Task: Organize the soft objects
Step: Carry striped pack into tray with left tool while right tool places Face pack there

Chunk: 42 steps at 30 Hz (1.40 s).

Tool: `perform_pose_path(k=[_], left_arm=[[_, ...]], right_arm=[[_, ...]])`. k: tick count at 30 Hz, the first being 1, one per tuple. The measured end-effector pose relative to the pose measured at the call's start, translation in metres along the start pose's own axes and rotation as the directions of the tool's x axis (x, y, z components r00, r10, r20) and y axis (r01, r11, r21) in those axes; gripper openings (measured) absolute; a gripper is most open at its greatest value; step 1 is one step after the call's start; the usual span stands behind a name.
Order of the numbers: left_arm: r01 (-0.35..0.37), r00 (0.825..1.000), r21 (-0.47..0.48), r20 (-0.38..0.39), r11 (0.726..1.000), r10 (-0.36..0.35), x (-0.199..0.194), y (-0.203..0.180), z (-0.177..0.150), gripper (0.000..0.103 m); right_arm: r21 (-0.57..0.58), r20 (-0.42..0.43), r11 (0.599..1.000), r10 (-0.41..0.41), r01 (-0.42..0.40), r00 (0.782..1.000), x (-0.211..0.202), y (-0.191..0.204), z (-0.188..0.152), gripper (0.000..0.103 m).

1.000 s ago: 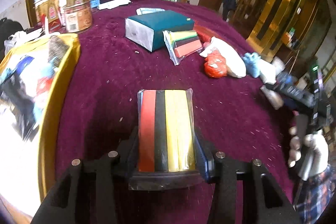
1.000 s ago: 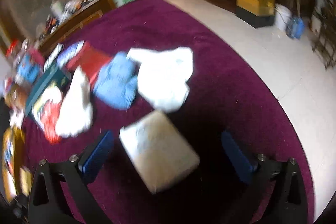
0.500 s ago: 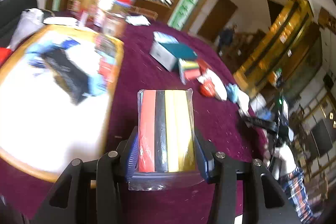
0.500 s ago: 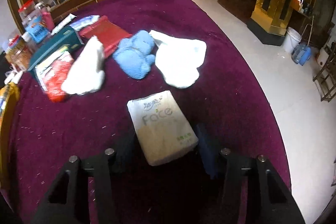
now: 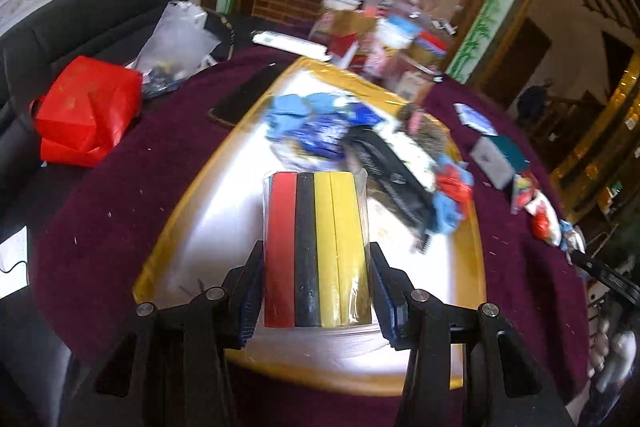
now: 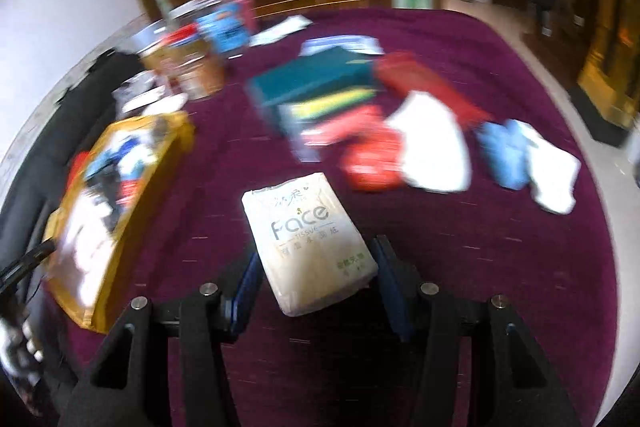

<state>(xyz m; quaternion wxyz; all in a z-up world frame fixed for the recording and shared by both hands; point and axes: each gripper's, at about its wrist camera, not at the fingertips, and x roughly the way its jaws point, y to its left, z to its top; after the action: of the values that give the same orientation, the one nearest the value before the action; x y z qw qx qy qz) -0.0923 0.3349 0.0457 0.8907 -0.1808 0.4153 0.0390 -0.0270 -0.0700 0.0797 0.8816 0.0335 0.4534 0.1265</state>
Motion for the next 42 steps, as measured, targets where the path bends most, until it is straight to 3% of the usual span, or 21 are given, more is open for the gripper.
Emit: perform_pose_path(k=[4,9,10,12,18,21,28,30,32,35,42], left_arm=[[-0.034,0.999,0.000,-0.036,0.999,0.034,0.022,0.010,0.015,0.051],[-0.056,0.996,0.014,-0.075,0.998,0.057,0.045,0.007,0.036,0.054],[-0.045,0.996,0.008,-0.079,0.999,0.045,0.049,0.006,0.041,0.057],[-0.031,0.997,-0.008,-0.073,0.999,0.030,0.050,0.006,0.048,0.072],[0.073,0.997,-0.060,0.004,0.996,-0.073,0.015,0.016,0.039,0.076],[0.105,0.993,-0.070,0.057,0.992,-0.101,-0.009,0.024,0.028,0.078],[0.116,0.987,-0.129,0.125,0.985,-0.099,-0.039,0.038,0.005,0.085],[0.124,0.985,-0.143,0.134,0.982,-0.105,-0.043,0.039,0.000,0.086],[0.132,0.984,-0.159,0.141,0.978,-0.109,-0.046,0.040,-0.005,0.090],[0.136,0.983,-0.175,0.146,0.975,-0.111,-0.049,0.039,-0.011,0.092],[0.134,0.983,-0.169,0.147,0.976,-0.110,-0.056,0.028,-0.019,0.092]], right_arm=[[-0.087,-0.047,0.991,0.101,-0.105,0.994,0.016,0.065,0.008,0.053],[-0.192,-0.096,0.964,0.170,-0.185,0.981,0.033,0.135,0.011,0.053],[-0.212,-0.108,0.957,0.181,-0.200,0.978,0.037,0.148,0.011,0.053],[-0.250,-0.124,0.944,0.191,-0.217,0.974,0.044,0.170,0.013,0.053],[-0.366,-0.183,0.896,0.197,-0.253,0.963,0.058,0.220,0.001,0.053],[-0.437,-0.216,0.871,0.141,-0.225,0.966,0.070,0.239,-0.012,0.053],[-0.495,-0.161,0.865,0.006,-0.086,0.987,0.094,0.250,-0.017,0.054],[-0.509,-0.121,0.860,-0.024,-0.041,0.992,0.096,0.252,-0.016,0.062],[-0.503,-0.137,0.862,-0.005,-0.065,0.991,0.099,0.252,-0.015,0.070],[-0.465,-0.163,0.876,0.058,-0.129,0.985,0.093,0.248,-0.014,0.073],[-0.405,-0.105,0.899,0.137,-0.168,0.985,0.055,0.225,-0.012,0.076]])
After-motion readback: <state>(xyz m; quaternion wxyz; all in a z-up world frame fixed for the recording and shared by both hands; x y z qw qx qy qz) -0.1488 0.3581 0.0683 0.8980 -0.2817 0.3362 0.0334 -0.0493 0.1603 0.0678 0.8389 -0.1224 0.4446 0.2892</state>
